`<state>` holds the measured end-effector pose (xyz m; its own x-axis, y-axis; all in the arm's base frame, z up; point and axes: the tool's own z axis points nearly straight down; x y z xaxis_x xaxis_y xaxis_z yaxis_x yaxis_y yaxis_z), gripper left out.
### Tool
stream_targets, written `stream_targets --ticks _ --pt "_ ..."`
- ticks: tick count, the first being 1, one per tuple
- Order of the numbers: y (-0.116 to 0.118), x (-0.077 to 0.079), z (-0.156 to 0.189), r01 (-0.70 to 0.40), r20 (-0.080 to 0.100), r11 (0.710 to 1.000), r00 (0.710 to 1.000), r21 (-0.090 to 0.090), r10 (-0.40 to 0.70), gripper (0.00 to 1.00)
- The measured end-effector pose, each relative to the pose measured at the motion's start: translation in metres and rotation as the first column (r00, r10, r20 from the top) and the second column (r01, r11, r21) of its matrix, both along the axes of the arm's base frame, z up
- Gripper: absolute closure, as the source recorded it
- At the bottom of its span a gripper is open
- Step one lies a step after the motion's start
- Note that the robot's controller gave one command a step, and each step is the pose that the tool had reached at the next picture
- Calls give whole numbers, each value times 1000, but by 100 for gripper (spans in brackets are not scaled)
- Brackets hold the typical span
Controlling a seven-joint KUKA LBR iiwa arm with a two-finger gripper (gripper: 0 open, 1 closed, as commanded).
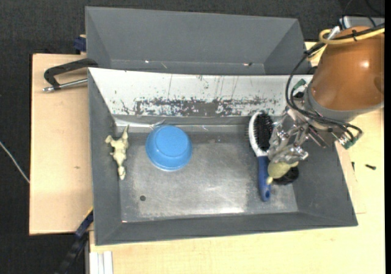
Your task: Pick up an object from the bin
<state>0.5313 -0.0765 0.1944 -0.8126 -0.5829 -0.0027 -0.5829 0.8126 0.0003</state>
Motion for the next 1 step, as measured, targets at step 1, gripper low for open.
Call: stream_targets --ticks 1 --pt "0 0 0 0 0 1000 1000 0 0 100"
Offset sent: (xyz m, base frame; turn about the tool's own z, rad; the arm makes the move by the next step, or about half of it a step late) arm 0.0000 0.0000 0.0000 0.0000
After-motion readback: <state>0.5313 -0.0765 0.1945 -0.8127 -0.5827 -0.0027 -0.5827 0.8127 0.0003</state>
